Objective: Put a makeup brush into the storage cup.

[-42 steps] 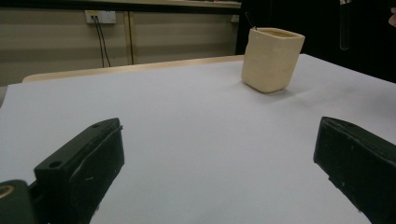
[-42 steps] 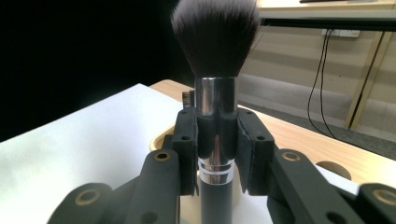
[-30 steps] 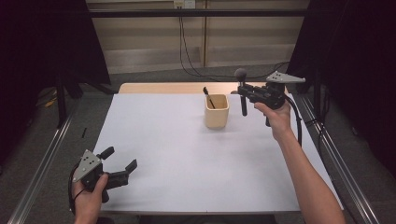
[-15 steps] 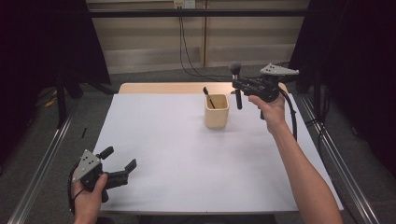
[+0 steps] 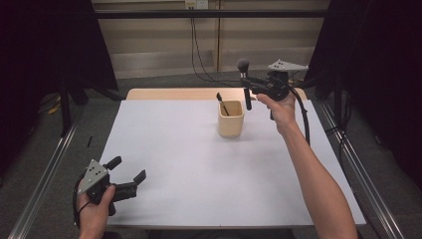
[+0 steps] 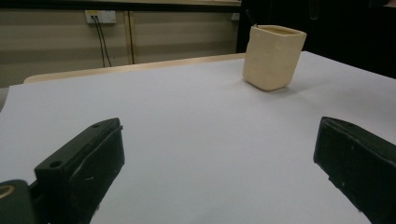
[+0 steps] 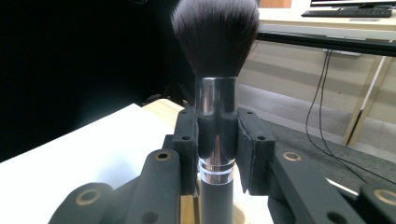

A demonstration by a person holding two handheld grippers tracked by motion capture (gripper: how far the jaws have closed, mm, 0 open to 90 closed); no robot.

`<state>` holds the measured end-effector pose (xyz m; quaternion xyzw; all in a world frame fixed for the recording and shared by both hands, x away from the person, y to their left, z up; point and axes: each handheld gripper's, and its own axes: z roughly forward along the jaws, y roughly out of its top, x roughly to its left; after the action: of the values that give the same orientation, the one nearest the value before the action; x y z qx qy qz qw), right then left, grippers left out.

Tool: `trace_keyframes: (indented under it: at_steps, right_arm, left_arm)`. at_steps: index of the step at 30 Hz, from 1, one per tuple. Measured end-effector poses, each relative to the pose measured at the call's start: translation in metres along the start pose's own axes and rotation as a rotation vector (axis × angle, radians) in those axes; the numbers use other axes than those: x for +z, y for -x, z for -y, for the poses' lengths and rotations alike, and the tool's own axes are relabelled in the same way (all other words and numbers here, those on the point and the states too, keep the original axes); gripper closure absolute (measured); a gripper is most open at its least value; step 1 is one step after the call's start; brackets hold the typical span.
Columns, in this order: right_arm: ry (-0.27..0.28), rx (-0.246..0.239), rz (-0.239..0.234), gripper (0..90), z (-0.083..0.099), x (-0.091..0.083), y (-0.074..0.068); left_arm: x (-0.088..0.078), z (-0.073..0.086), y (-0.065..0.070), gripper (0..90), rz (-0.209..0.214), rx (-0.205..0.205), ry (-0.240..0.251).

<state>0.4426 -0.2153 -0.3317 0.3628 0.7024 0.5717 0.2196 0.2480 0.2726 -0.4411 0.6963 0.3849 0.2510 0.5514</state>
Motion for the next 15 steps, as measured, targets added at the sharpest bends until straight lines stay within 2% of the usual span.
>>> trace_keyframes:
  at_steps: [15]
  right_arm:
    - [0.007,0.010,-0.008,71.6,0.004,0.022,-0.006]
  left_arm:
    - [0.000,0.000,0.001,2.0,0.002,0.002,0.003]
